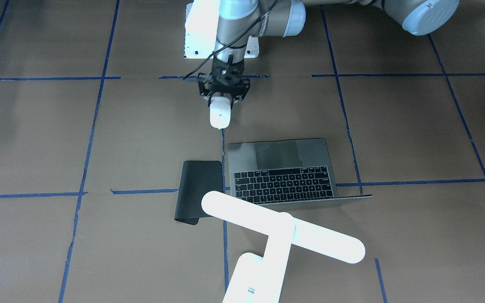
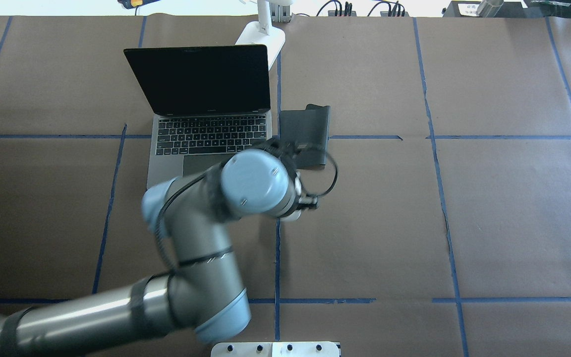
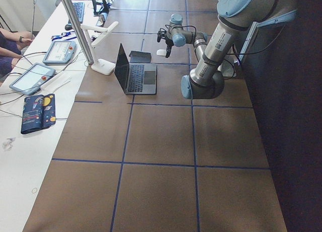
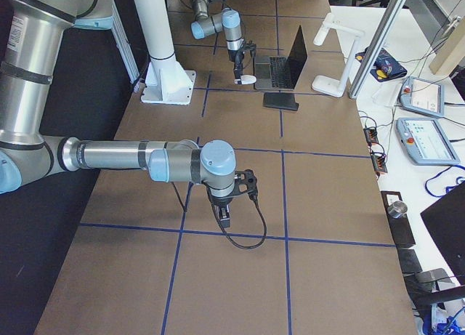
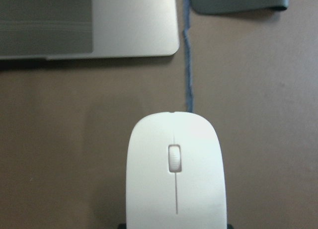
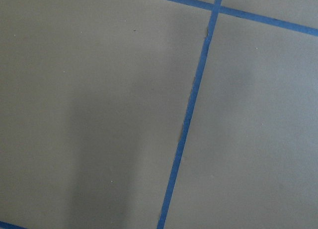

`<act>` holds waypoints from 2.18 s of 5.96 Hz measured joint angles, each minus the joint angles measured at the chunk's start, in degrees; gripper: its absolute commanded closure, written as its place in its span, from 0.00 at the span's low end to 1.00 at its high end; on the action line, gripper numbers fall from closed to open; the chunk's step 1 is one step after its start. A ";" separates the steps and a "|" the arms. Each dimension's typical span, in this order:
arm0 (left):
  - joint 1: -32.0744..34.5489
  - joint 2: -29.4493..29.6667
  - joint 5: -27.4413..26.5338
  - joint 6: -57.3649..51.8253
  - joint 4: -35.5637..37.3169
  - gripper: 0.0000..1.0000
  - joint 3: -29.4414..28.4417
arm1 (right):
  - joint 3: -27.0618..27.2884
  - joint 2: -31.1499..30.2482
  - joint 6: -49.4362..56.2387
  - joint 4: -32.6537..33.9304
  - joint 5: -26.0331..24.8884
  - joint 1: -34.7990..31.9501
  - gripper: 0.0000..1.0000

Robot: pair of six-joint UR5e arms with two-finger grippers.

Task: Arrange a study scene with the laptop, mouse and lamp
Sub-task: 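Carry the white mouse with the left gripper over the mouse pad, then set the mouse on the pad and open the left gripper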

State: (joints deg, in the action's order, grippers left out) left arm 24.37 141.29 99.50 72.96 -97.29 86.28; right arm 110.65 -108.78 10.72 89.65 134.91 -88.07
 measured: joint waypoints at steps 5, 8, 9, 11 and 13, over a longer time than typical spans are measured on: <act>7.52 18.78 6.65 -4.71 -14.57 0.92 -37.35 | 0.01 0.06 -0.42 0.00 0.41 0.00 0.00; 8.21 19.91 8.12 -5.19 -19.09 0.01 -42.65 | 0.00 0.22 -0.59 -0.03 0.42 0.00 0.00; 8.23 20.21 8.74 -5.21 -19.28 0.00 -42.78 | 0.00 0.35 -0.61 -0.07 0.37 0.00 0.00; 8.72 20.18 9.58 -5.15 -19.29 0.00 -42.14 | 0.00 0.40 -0.61 -0.09 0.29 0.00 0.00; 9.84 16.97 14.46 -4.51 -17.36 0.00 -34.94 | -0.03 0.41 -0.86 -0.06 0.33 0.00 0.00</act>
State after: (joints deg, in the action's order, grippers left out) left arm 34.21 158.25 113.96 68.45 -114.65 51.34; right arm 110.62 -108.37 9.86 89.58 135.24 -88.06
